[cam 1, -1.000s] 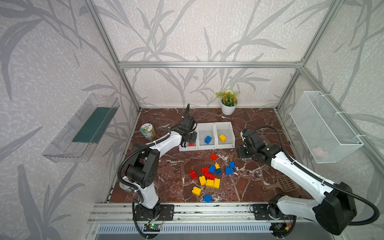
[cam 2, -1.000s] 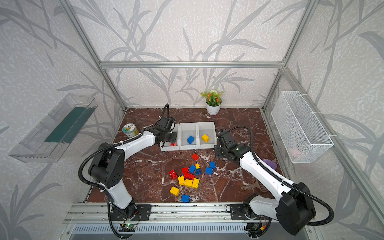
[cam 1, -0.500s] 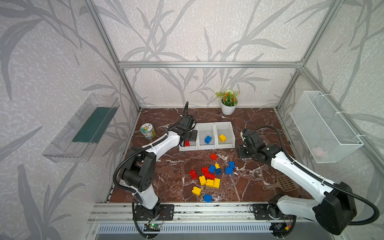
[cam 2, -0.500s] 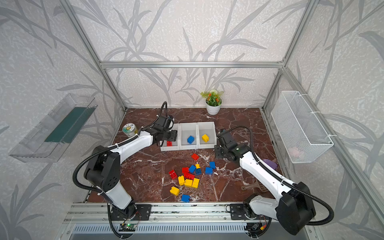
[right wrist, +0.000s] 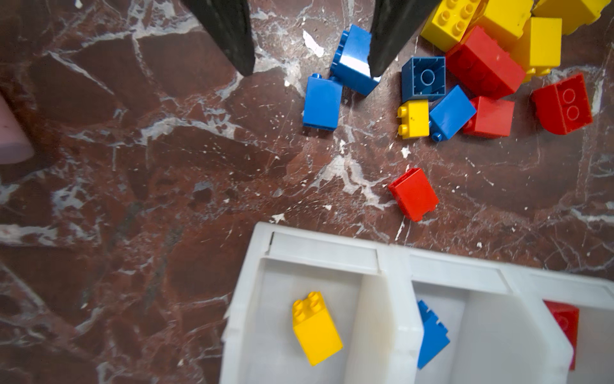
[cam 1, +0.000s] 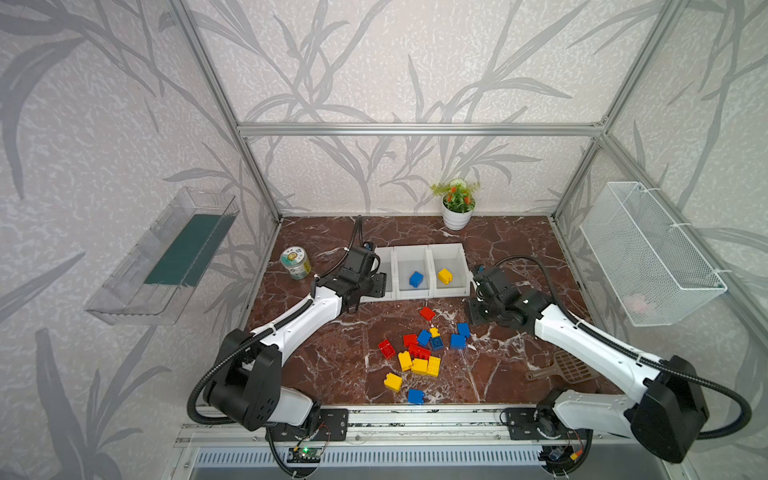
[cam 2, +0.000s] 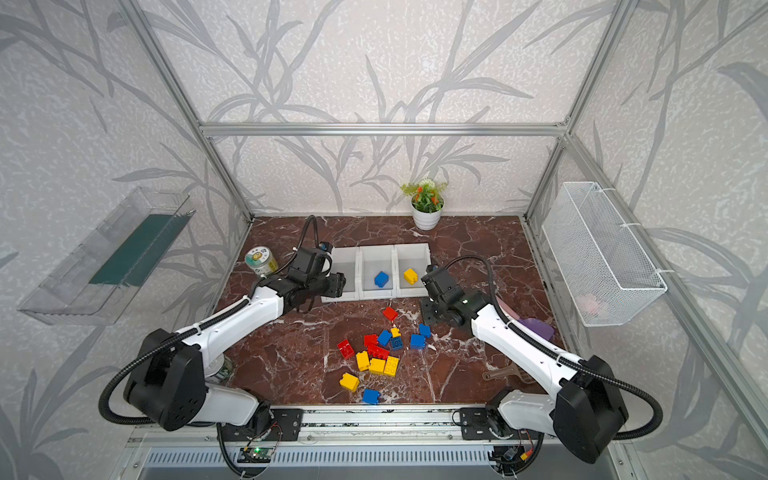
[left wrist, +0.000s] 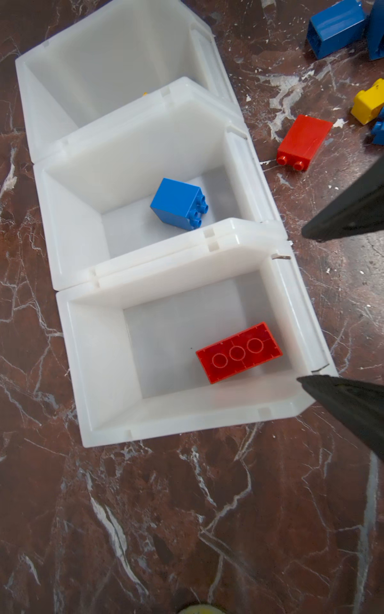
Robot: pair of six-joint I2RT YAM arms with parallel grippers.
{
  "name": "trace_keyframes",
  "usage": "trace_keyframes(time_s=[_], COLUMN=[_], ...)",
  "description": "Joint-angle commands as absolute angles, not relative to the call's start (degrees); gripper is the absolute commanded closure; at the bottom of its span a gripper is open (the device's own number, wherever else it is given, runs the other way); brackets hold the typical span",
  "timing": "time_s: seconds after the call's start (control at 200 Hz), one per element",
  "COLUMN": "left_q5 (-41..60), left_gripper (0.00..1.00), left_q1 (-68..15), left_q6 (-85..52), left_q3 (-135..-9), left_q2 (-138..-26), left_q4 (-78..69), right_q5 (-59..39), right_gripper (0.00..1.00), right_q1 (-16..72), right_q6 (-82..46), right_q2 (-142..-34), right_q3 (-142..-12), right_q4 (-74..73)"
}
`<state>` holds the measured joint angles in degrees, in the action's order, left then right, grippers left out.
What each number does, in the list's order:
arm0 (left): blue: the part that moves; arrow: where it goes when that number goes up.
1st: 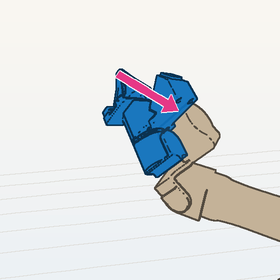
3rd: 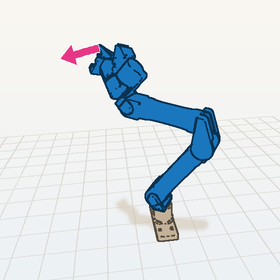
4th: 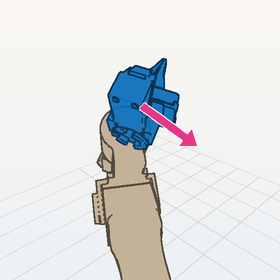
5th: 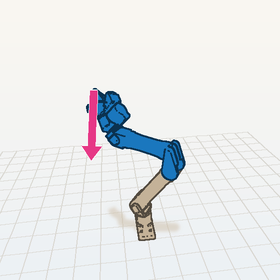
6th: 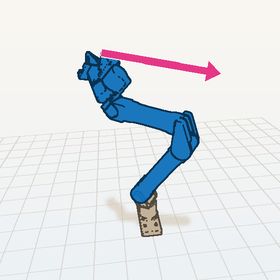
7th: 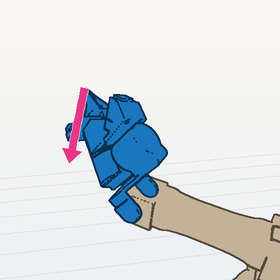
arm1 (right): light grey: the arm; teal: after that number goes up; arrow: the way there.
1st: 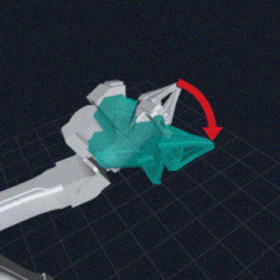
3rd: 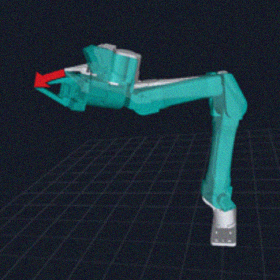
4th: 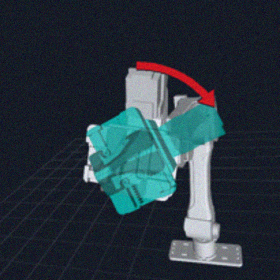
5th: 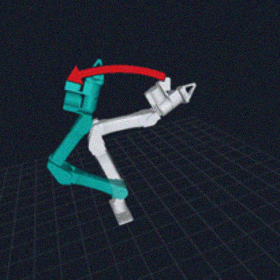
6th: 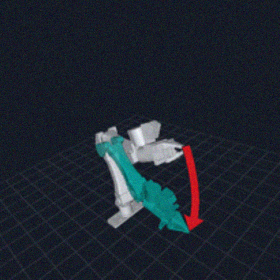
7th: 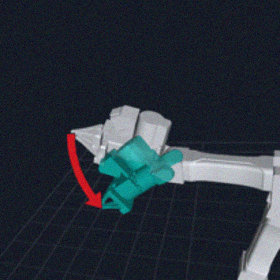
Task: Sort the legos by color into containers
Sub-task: 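Reach the right gripper into the pile and grasp a blue brick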
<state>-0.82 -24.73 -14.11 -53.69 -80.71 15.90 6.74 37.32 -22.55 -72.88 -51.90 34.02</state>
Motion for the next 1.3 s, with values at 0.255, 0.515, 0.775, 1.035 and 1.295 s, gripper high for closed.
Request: trace_keyframes(time_s=[0.255, 0.515, 0.775, 1.035, 1.295], left_q5=[-2.1, -1.4, -1.4, -1.6, -1.6], left_gripper=[0.31, 0.31, 0.31, 0.31, 0.31], left_q1=[-24.5, -24.5, -24.5, -24.5, -24.5], left_q6=[-16.3, -16.5, -16.6, -17.0, -16.8], left_q3=[-48.9, -47.2, -47.2, -47.4, -48.0], left_q2=[-75.4, -74.4, -74.5, -73.9, -74.6], left_q4=[13.3, 12.7, 12.9, 14.1, 14.2], right_q5=[4.4, 4.3, 3.6, 2.3, 1.2], right_gripper=[0.44, 0.45, 0.46, 0.49, 0.53], right_q1=[47.4, 51.8, 54.1, 54.6, 54.6], right_q6=[-26.3, -28.4, -29.0, -29.1, -29.4], right_q2=[-82.7, -87.9, -92.0, -93.9, -97.0], right_q3=[-55.9, -58.3, -59.1, -57.6, -58.1], right_q4=[36.4, 36.0, 35.4, 32.1, 30.7])
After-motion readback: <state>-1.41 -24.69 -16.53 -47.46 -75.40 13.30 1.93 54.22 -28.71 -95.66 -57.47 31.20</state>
